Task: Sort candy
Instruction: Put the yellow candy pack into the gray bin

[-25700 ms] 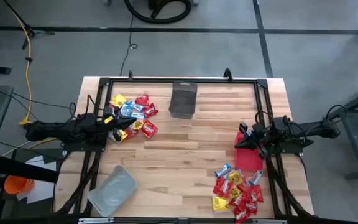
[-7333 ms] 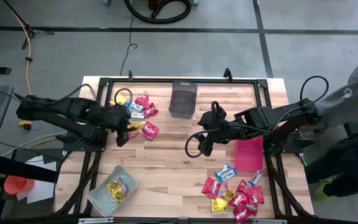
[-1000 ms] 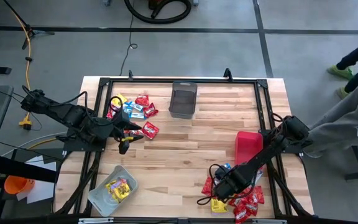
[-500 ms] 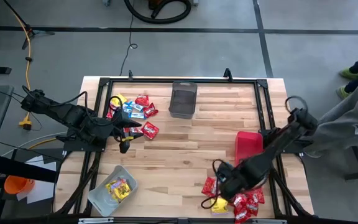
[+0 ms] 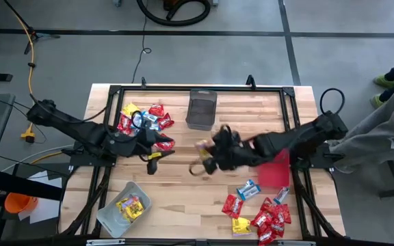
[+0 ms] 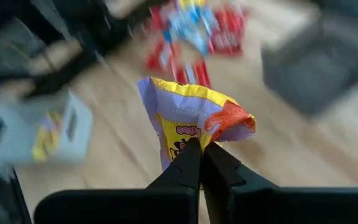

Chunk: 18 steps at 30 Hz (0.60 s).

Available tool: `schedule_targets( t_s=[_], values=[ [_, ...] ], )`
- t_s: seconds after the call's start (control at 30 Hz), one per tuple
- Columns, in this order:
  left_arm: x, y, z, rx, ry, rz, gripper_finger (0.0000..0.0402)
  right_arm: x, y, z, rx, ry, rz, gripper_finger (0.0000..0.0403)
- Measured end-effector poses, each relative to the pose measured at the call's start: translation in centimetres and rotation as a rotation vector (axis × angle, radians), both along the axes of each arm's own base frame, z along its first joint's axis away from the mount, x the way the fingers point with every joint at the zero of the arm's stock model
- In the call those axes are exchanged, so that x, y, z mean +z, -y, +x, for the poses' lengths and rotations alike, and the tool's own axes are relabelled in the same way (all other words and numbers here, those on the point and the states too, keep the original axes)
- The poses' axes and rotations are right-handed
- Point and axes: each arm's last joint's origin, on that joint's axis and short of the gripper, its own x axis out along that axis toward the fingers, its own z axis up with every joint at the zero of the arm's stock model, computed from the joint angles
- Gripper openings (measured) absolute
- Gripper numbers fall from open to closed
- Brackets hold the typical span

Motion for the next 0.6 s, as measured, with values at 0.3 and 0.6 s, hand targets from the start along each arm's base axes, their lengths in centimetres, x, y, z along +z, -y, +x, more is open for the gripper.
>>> schedule_targets(
  t_s=[0.3, 0.6],
  values=[
    [-0.1, 0.5, 2.6, 0.001, 0.096, 0.045, 0.0188, 1.8, 2.0, 2.4, 0.059, 0.186, -0.084, 0.0],
    [-0.8, -0.7, 3.8, 0.093, 0.082, 0.036, 0.0188, 2.3, 1.3, 2.5, 0.098, 0.24, -0.086, 0.0]
  ],
)
